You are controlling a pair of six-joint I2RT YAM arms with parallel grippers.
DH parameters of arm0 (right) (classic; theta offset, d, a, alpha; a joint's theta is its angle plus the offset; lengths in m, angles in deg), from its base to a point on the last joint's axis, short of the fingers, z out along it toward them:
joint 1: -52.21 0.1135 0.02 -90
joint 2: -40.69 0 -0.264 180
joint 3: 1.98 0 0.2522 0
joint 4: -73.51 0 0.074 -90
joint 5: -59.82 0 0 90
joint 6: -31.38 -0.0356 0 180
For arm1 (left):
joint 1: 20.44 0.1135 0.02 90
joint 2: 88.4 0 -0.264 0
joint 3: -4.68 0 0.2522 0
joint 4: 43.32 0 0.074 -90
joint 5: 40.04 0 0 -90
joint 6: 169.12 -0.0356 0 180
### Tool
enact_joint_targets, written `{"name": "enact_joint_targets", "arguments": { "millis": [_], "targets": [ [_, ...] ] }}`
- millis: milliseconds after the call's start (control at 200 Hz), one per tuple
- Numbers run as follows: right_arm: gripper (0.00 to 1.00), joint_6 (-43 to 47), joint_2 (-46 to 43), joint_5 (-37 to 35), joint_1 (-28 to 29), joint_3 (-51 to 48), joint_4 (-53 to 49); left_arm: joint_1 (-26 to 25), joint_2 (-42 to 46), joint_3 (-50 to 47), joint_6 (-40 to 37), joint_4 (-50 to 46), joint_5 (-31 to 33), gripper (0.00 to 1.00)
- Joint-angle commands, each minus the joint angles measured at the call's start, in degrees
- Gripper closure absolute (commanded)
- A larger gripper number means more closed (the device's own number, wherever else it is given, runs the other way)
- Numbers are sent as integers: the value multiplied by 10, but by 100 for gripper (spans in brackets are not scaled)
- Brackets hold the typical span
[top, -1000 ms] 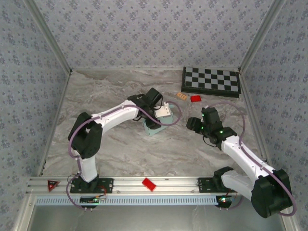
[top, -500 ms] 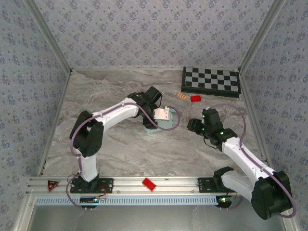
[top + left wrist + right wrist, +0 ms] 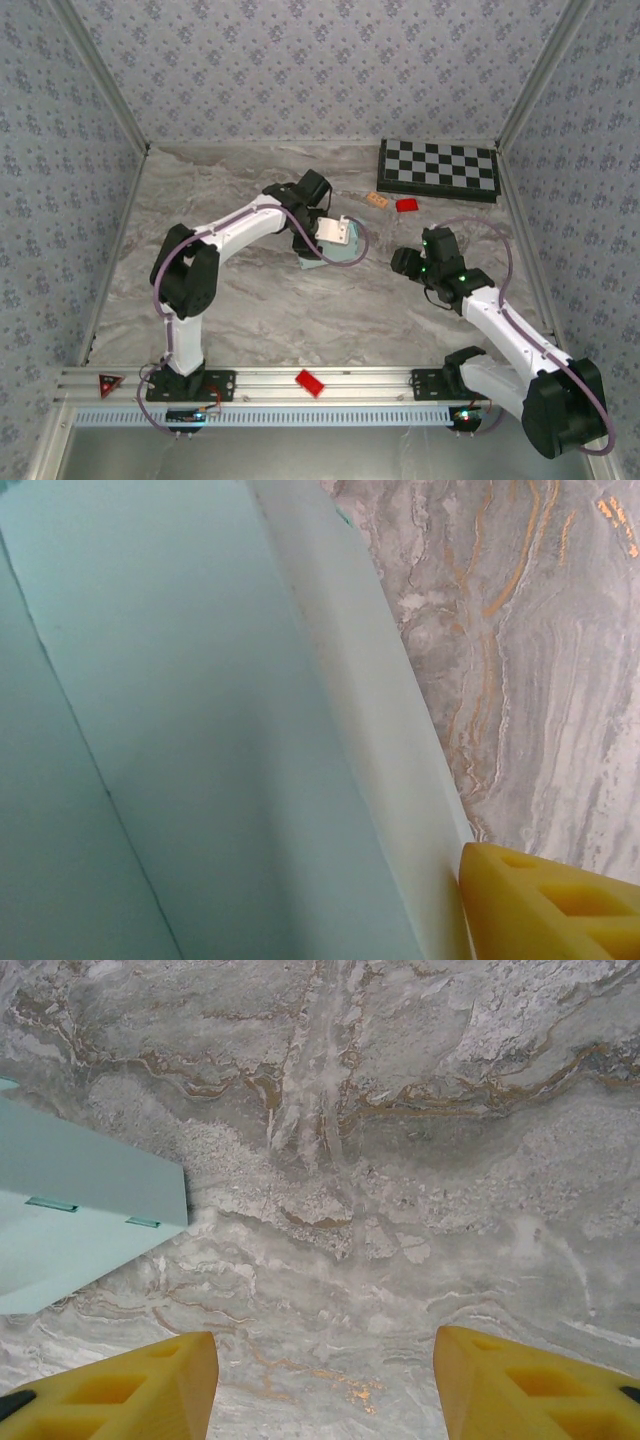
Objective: Fold the paper box
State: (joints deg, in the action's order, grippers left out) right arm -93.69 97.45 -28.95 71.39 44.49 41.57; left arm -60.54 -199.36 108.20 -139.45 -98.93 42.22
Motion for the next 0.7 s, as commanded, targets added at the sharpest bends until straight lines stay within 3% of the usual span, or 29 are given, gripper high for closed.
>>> {"name": "enact_joint_targets", "arguments": {
  "millis": [0,90,125,295,325,695],
  "targets": [
    [39,0,-8,-7,-5,-8,-12,3,-16,21,-31,-14,-21,30],
    [39,1,-9,-5,-7,-8,-11,3,-24,35,-30,-24,-13,29],
    [39,1,-9,-7,-8,-8,-9,2,-26,40,-28,-28,-13,19],
    [39,2,-10,-6,-9,-11,-8,2,-27,48,-21,-28,-12,18],
    [39,2,-10,-6,-10,-11,-7,2,-26,49,-18,-26,-10,11],
    [38,19,-4,1,-14,-1,-3,-2,5,58,8,-34,0,9]
  ]
}}
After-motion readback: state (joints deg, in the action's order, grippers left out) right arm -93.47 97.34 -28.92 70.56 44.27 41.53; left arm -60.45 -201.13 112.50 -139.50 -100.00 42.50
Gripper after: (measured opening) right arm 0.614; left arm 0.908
